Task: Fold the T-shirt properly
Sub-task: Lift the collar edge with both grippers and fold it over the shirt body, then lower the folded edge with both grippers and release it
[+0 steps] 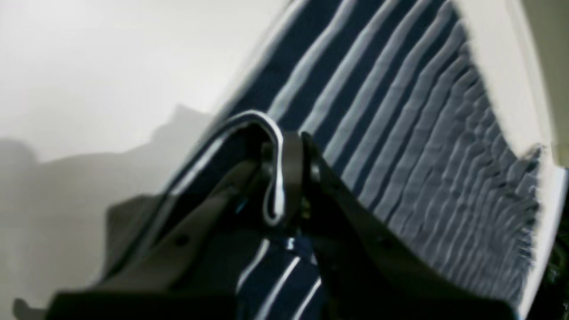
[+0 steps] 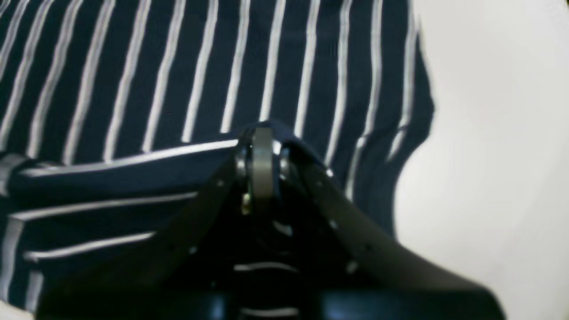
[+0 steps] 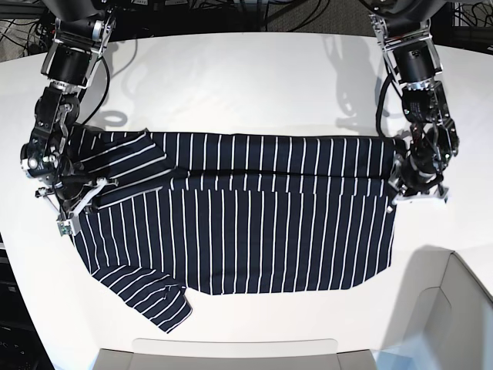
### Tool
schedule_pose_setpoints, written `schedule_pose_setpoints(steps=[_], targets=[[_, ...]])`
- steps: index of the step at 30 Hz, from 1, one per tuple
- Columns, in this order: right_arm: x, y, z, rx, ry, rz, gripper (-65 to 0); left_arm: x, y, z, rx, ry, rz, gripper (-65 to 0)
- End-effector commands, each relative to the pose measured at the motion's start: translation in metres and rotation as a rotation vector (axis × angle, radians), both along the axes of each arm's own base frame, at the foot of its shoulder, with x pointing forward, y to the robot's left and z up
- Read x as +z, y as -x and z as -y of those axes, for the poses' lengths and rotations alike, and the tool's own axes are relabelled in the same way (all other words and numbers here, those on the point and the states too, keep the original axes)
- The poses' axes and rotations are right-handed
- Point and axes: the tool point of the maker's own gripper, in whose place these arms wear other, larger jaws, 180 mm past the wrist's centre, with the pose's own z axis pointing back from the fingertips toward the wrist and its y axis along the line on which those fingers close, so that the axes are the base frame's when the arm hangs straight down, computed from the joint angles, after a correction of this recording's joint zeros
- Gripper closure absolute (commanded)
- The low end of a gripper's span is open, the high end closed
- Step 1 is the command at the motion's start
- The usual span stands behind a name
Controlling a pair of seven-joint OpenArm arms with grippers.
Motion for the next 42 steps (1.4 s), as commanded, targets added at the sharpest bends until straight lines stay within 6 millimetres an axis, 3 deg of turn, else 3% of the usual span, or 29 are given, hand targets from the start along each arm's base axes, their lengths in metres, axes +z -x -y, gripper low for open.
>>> schedule_pose_setpoints(steps=[1,7,12,13,17,20,23,28,31,34,37,40,42], targets=[[0.023,-0.017,0.007,-0.009,0.012,0.069,0.0,0.023,-0.02,-0.009,0.006,-0.022,0.065,0.0],[0.025,-0.03,0.008,-0.013,-0.007,0.119,0.0,0.02,-0.022,-0.014,0.014,-0.019,0.051,0.0],[0.018,-0.029,0.008,-0.017,-0.019,0.109,0.0,0.02,-0.022,-0.015,0.014,-0.021,0.052,0.0],[0.018,-0.029,0.008,-0.017,-0.019,0.109,0.0,0.021,-0.022,-0.015,0.014,-0.022,0.054,-3.1],[0.02,-0.03,0.007,-0.014,-0.02,0.115,-14.3,0.021,-0.022,-0.013,0.007,-0.016,0.049,-18.2],[0.025,-0.03,0.011,-0.017,-0.013,0.126,-24.8,0.031,-0.026,-0.009,-0.034,-0.053,0.065,-19.2],[0.04,-0.032,0.01,-0.009,0.004,0.169,-28.0,0.05,-0.029,-0.012,-0.036,-0.082,0.114,-18.7],[0.065,-0.025,0.003,0.016,0.051,0.235,-28.0,0.067,-0.008,-0.039,0.035,-0.119,0.161,-18.7],[0.065,-0.015,0.001,0.028,0.071,0.239,-27.9,0.073,0.002,-0.039,0.025,-0.146,0.181,-18.0],[0.05,-0.003,0.0,0.031,0.073,0.201,-24.2,0.065,0.0,-0.005,-0.09,-0.168,0.156,-10.7],[0.027,0.006,-0.001,0.024,0.05,0.146,-12.6,0.053,-0.003,0.028,-0.197,-0.177,0.129,-1.1],[0.008,0.011,0.0,0.014,0.033,0.096,-0.3,0.044,-0.003,0.045,-0.244,-0.172,0.109,0.0],[-0.002,0.015,0.002,0.009,0.025,0.066,0.0,0.037,-0.002,0.046,-0.246,-0.166,0.089,0.0]])
